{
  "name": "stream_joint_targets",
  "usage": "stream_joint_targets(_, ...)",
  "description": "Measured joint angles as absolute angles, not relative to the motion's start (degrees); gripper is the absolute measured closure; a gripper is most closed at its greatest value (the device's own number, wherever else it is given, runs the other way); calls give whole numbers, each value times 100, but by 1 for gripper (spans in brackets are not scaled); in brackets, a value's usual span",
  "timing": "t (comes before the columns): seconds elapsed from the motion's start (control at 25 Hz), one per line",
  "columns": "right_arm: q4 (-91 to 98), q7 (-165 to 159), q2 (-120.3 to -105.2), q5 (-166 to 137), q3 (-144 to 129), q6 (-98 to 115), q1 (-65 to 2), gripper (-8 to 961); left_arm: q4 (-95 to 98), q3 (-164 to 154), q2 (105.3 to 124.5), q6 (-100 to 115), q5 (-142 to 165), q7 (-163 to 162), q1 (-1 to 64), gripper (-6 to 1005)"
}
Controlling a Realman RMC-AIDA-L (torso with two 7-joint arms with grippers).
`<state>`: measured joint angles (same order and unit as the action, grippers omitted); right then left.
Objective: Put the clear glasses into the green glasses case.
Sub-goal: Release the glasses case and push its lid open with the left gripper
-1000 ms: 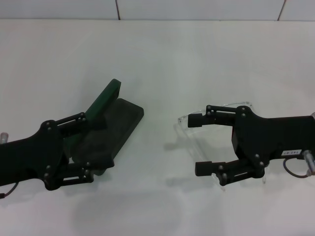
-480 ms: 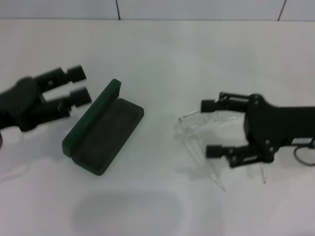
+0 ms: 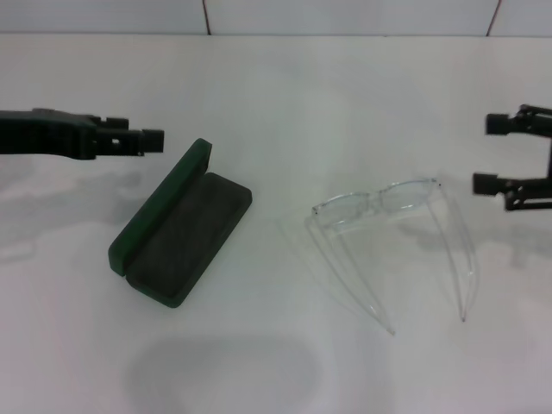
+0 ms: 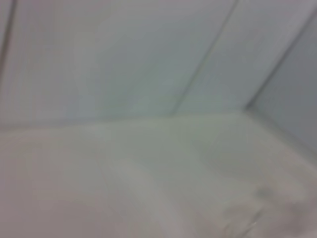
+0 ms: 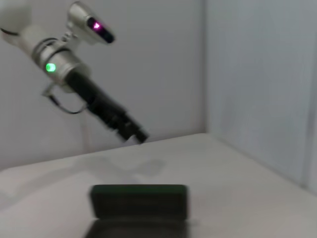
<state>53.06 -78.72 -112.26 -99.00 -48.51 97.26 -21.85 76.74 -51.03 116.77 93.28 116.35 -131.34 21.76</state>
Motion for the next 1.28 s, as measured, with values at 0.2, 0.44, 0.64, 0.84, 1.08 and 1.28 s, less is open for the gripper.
stream_joint_targets(0.2, 5807, -7878, -11340, -9988, -4405, 9745, -1988, 86, 8440, -5597, 11955, 9300, 13286, -13962, 2458, 232)
stream_joint_targets(0.44, 6005, -7944, -11369, -10065, -4442, 9818, -1950, 93, 8575, -6047, 11953, 9218, 13798, -14407, 2609, 237)
stream_joint_targets(0.64, 6004, -7954, -11390, -10252, -4457, 9820, -1998, 98, 8437, -6069, 11958, 9182, 13904, -14469, 2722, 238)
stream_joint_targets(0.84, 5972, -7956, -11409, -10368, -4462, 9790, -2085, 104, 7844, -6340, 11952, 9055, 14090, -14453, 2961, 240)
stream_joint_targets(1.08, 5977, -7957, -11429, -10390, -4461, 9781, -2136, 110, 7487, -6589, 11955, 8770, 14246, -14456, 3124, 242)
stream_joint_targets(1.28, 5992, -7943, -11434, -10394, -4448, 9780, -2137, 116, 7360, -6597, 11949, 8741, 14266, -14447, 3195, 272)
